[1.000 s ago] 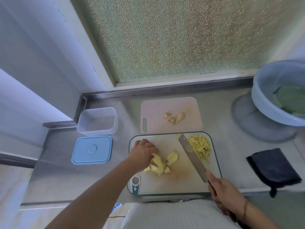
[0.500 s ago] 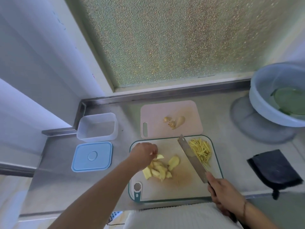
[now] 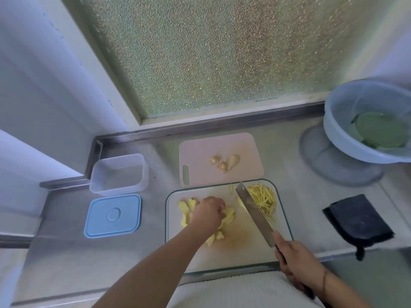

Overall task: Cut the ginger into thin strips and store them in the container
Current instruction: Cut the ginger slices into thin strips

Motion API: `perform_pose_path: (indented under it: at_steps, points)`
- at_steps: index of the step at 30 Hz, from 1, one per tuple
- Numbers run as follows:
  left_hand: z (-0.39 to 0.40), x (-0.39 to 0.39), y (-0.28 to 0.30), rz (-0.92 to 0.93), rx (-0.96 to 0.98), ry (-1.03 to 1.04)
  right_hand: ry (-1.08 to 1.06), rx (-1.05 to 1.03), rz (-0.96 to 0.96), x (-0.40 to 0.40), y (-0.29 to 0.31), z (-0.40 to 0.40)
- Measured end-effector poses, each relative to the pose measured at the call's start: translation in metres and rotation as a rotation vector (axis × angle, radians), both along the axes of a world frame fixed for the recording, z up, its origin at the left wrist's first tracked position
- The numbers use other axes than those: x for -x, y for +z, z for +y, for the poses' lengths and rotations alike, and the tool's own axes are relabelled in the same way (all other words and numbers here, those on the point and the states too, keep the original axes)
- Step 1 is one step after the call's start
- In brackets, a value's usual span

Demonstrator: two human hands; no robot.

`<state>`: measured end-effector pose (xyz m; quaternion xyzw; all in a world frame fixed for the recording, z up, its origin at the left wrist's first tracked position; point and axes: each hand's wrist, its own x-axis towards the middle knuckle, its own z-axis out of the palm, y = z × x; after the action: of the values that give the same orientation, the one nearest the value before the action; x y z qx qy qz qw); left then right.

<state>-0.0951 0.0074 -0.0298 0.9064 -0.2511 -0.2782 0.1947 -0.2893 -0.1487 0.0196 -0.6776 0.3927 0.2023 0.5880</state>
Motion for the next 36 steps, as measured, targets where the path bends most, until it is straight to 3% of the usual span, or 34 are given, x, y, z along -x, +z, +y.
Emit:
perform_pose_path:
  at_steps: [4,13,16,21,24,31,36]
  points:
    - [-0.009,0.005,0.0,0.037,-0.094,-0.003,-0.001,-0.023,0.0,0.001,-0.002,-0.001]
    - [-0.03,0.01,0.023,-0.076,-0.348,-0.169,0.011,-0.048,-0.026,-0.002,0.0,-0.009]
    - [-0.033,0.011,0.03,0.069,-0.213,-0.026,0.033,-0.045,-0.026,-0.003,0.001,-0.012]
    - [-0.027,0.01,0.033,0.26,0.12,0.463,0.063,-0.066,-0.013,-0.007,0.003,-0.017]
    - [-0.025,0.023,0.029,0.31,0.109,0.485,0.114,-0.072,0.019,-0.012,0.007,-0.019]
    - [-0.021,0.047,0.018,0.115,0.024,0.393,0.262,-0.053,0.064,-0.02,0.008,-0.031]
    - [0.0,0.048,0.013,-0.139,-0.051,0.125,0.373,0.06,0.05,-0.028,-0.001,-0.035]
